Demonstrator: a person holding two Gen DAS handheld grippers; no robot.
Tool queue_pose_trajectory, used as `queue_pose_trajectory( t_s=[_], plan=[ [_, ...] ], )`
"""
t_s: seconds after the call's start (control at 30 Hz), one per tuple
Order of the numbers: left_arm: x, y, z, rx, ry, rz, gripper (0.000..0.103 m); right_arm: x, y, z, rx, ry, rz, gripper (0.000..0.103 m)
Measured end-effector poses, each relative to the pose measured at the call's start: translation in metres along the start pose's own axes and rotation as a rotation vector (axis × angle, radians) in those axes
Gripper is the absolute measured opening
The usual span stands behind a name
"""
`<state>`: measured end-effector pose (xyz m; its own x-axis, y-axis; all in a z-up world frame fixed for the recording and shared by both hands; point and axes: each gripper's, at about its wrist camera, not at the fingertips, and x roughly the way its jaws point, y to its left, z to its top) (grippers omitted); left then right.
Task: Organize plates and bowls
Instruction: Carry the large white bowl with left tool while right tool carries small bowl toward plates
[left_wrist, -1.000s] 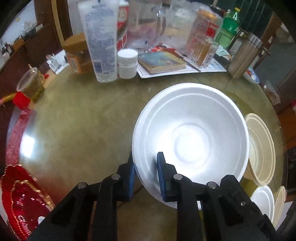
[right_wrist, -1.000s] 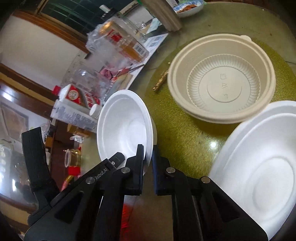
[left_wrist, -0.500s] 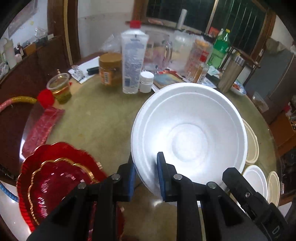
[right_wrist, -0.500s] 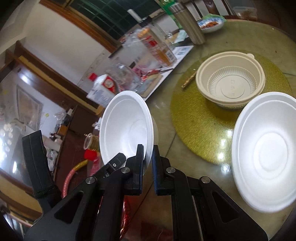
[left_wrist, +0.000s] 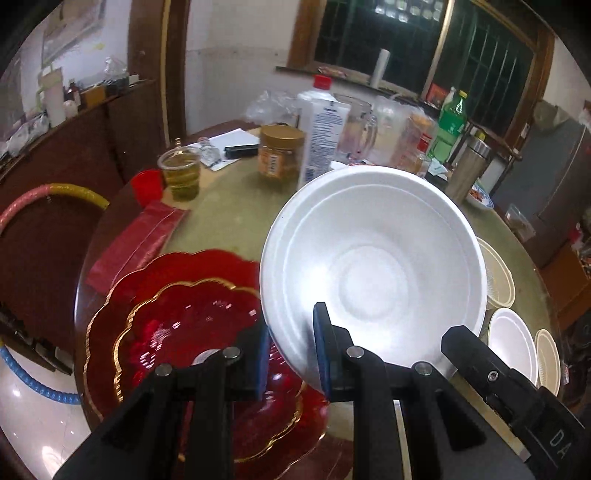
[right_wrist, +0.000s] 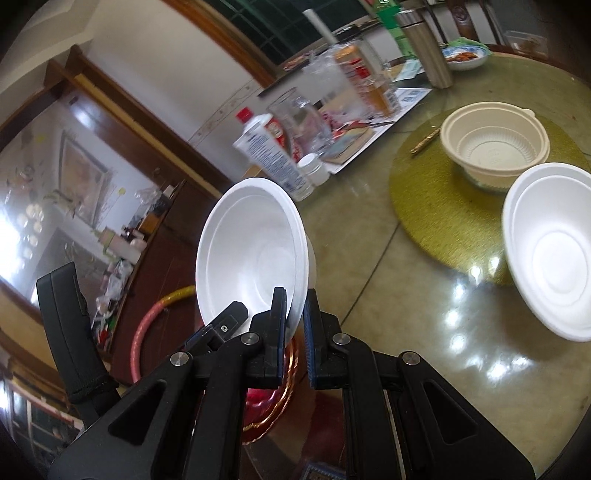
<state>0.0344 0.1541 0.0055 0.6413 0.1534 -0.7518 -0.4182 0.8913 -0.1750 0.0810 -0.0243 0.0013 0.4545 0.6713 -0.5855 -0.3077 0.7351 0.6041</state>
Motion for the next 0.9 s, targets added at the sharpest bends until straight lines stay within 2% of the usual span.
queue_pose_trajectory(
  t_s=[0.23, 0.9],
  plan=[
    [-0.011, 0.021, -0.013, -0.024, -0.012, 0.008, 0.02, 0.004, 0.013, -0.017, -0.04, 0.031, 0.023, 0.009],
    [-0.022, 0.042, -0.034, -0.041, -0.051, 0.058, 0.021, 0.014, 0.026, -0.039, -0.085, 0.084, 0.054, 0.009]
  ],
)
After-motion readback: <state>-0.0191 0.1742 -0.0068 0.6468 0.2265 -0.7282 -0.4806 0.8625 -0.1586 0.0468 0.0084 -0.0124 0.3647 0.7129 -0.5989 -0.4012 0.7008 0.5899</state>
